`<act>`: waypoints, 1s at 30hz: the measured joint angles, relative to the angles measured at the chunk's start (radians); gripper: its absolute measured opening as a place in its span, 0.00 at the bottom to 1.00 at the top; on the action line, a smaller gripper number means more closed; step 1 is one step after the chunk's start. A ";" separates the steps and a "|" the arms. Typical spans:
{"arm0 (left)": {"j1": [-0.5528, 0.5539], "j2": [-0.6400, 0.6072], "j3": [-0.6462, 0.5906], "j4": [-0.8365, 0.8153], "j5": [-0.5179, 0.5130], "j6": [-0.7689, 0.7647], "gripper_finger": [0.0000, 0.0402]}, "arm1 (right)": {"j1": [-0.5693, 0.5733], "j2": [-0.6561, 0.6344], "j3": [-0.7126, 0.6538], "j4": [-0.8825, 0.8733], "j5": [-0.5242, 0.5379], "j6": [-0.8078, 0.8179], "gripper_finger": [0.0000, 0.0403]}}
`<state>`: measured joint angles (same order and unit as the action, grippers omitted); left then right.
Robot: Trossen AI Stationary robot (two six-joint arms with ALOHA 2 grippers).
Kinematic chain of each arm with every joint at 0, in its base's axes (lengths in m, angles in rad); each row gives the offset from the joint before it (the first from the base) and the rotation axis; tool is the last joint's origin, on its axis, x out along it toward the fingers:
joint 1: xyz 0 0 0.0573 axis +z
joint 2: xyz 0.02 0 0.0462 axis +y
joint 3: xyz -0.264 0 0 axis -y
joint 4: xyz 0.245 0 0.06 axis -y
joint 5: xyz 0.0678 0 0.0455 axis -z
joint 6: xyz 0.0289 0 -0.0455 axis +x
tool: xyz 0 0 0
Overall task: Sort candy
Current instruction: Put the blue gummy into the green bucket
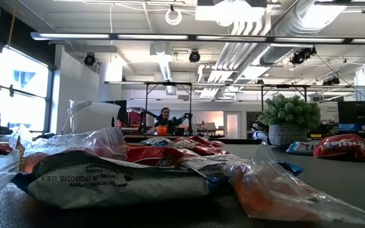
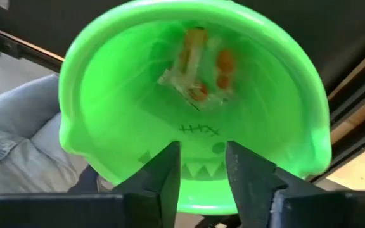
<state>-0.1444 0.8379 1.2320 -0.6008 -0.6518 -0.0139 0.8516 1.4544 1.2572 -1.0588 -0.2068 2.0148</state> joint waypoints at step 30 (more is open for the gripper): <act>0.058 0.000 0.000 0.030 -0.045 0.026 0.33 | -0.418 -0.010 -0.014 -0.501 0.542 -0.579 0.29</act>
<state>-0.0868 0.8379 1.2320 -0.5704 -0.6968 0.0120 0.4339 1.4447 1.2433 -1.5593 0.3356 1.4356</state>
